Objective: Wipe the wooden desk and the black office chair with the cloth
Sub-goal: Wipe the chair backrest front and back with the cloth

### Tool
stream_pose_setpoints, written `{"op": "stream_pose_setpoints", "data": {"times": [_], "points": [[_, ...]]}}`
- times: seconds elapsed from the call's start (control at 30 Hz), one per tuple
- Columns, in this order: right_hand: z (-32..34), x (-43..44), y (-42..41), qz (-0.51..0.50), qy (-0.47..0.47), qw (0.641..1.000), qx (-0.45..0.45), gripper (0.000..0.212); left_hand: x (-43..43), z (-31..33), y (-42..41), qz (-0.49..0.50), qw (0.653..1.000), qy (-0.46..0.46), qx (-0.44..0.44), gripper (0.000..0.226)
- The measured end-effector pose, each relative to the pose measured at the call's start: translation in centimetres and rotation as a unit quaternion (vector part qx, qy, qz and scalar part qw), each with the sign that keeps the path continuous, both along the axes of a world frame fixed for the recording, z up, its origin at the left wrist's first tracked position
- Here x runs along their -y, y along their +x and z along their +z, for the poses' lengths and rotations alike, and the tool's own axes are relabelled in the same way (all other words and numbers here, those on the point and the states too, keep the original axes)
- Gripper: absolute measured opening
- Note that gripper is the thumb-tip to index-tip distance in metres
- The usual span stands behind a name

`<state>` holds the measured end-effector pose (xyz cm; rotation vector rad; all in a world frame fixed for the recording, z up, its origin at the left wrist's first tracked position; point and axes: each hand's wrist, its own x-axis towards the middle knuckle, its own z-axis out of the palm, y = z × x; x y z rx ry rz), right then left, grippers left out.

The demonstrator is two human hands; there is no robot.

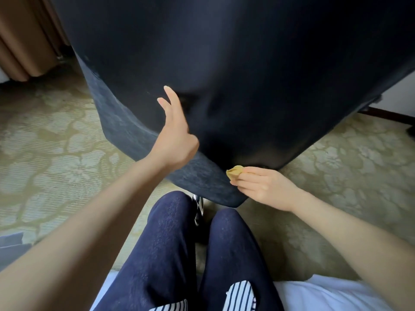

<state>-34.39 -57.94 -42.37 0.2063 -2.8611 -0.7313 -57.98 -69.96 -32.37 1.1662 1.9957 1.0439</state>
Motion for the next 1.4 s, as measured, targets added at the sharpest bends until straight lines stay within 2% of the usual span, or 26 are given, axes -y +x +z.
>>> {"op": "stream_pose_setpoints", "data": {"times": [0.13, 0.27, 0.4, 0.5, 0.63, 0.77, 0.87, 0.93, 1.0, 1.07, 1.13, 1.23, 1.33, 1.4], "points": [[4.0, -0.6, 2.1, -0.003, -0.019, 0.999, -0.040, 0.020, 0.2, 0.6, 0.8, -0.030, 0.999, -0.005, 0.030, 0.095], [9.5, -1.0, 2.3, 0.009, 0.021, 0.994, -0.108, 0.015, 0.9, 0.5, 1.8, -0.039, 0.998, 0.022, 0.040, 0.094], [15.3, -0.8, -1.0, 0.029, 0.096, 0.975, -0.198, 0.015, 1.4, -0.8, 2.8, -0.014, 0.994, 0.076, 0.083, 0.092], [18.0, -0.6, -5.0, 0.066, 0.122, 0.956, -0.259, 0.015, 1.7, -2.0, 2.7, 0.025, 0.984, 0.155, 0.078, 0.083], [17.8, 0.0, -11.1, 0.093, 0.107, 0.936, -0.321, 0.016, 2.5, -2.7, 1.6, 0.087, 0.982, 0.153, 0.063, 0.078], [13.9, 0.5, -16.3, 0.094, 0.070, 0.935, -0.336, 0.017, 2.8, -3.6, -0.8, 0.109, 0.983, 0.133, 0.059, 0.080], [9.7, 0.9, -18.1, 0.085, 0.029, 0.954, -0.285, 0.017, 2.8, -4.1, -2.2, 0.109, 0.985, 0.117, 0.059, 0.082], [6.2, 0.8, -18.0, 0.081, 0.023, 0.973, -0.215, 0.017, 2.6, -4.4, -3.0, 0.110, 0.986, 0.111, 0.050, 0.083], [2.4, 0.7, -16.9, 0.053, -0.005, 0.990, -0.128, 0.027, 2.4, -4.5, -3.7, 0.110, 0.987, 0.109, 0.051, 0.084], [-0.2, 0.7, -15.0, -0.011, -0.098, 0.995, -0.027, 0.032, 2.0, -4.6, -4.4, 0.106, 0.988, 0.103, 0.048, 0.085], [-1.4, 0.6, -13.0, -0.041, -0.153, 0.986, 0.044, 0.033, 1.5, -4.8, -5.2, 0.105, 0.988, 0.103, 0.049, 0.085], [-1.4, -0.5, -9.8, -0.014, -0.066, 0.991, 0.112, 0.034, 0.9, -4.9, -5.4, 0.106, 0.983, 0.110, 0.105, 0.086], [-0.4, -2.4, -6.6, 0.041, 0.021, 0.992, 0.116, 0.015, 0.6, -4.8, -4.6, 0.104, 0.979, 0.113, 0.134, 0.086], [1.0, -3.4, -4.8, 0.064, 0.035, 0.992, 0.107, 0.014, 0.5, -4.8, -4.2, 0.102, 0.977, 0.117, 0.144, 0.088]]}}
